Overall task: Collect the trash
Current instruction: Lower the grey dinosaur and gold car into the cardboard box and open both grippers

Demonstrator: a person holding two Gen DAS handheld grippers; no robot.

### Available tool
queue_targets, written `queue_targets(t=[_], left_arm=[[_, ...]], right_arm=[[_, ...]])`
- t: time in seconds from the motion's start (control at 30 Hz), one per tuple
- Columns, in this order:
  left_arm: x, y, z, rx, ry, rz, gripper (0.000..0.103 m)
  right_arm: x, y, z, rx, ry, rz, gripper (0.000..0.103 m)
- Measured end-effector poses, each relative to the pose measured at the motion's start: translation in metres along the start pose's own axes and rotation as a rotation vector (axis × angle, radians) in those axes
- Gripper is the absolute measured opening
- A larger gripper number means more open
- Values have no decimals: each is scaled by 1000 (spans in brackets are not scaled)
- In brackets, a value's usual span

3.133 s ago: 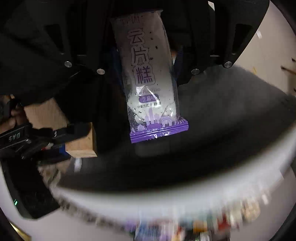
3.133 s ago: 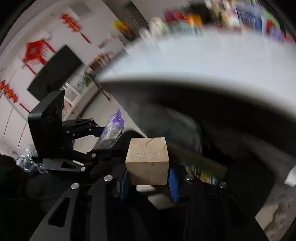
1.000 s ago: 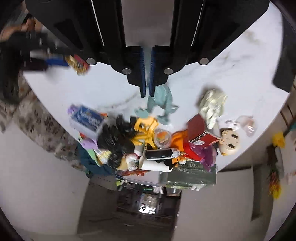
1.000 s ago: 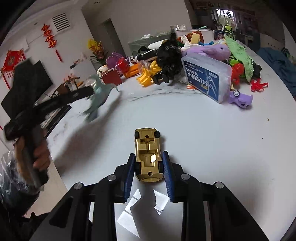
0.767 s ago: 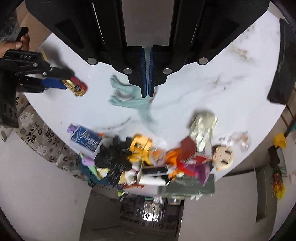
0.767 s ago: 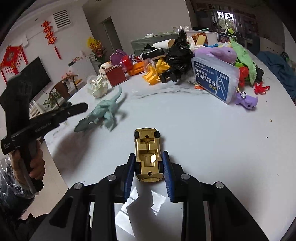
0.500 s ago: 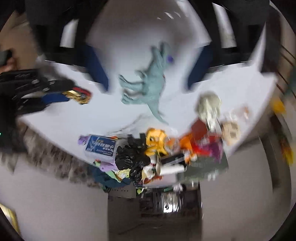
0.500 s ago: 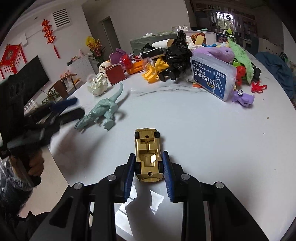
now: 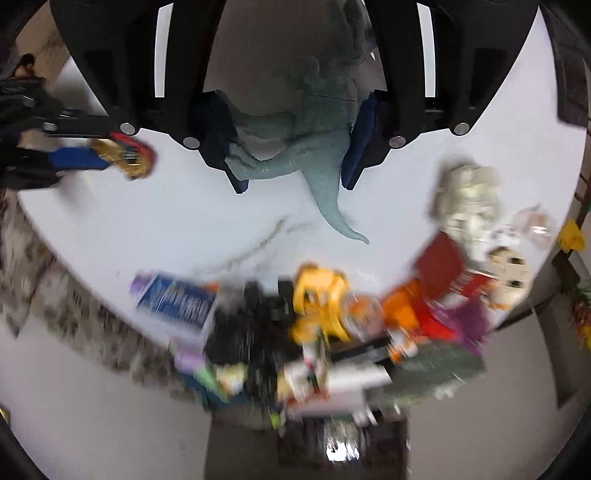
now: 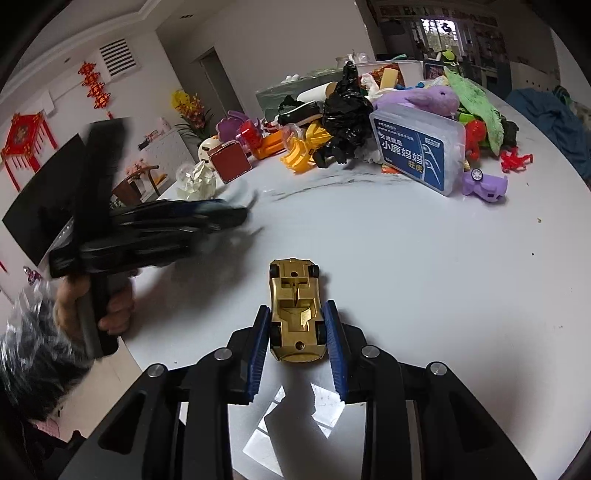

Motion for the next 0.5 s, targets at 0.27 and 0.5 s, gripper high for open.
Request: queue_targets(t=[0.27,0.5], left_arm=[[-16,141,-26,-237,-37,-55,52],[-16,180,-127,-151,-144,-52,52]], right_arm=[[26,29,1,-59,22,-1,30],[89,73,-36,-45,74,93,30]])
Point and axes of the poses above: each gripper's, at about its wrist camera, not at the fingertips, and y roughly against the way its jaws point, x to its left, z to its top, the point moved 8 cm from there along -y, roughly the way its jaws point, and after that the axes turned 12 degrees about y, right-handed, at the moved point
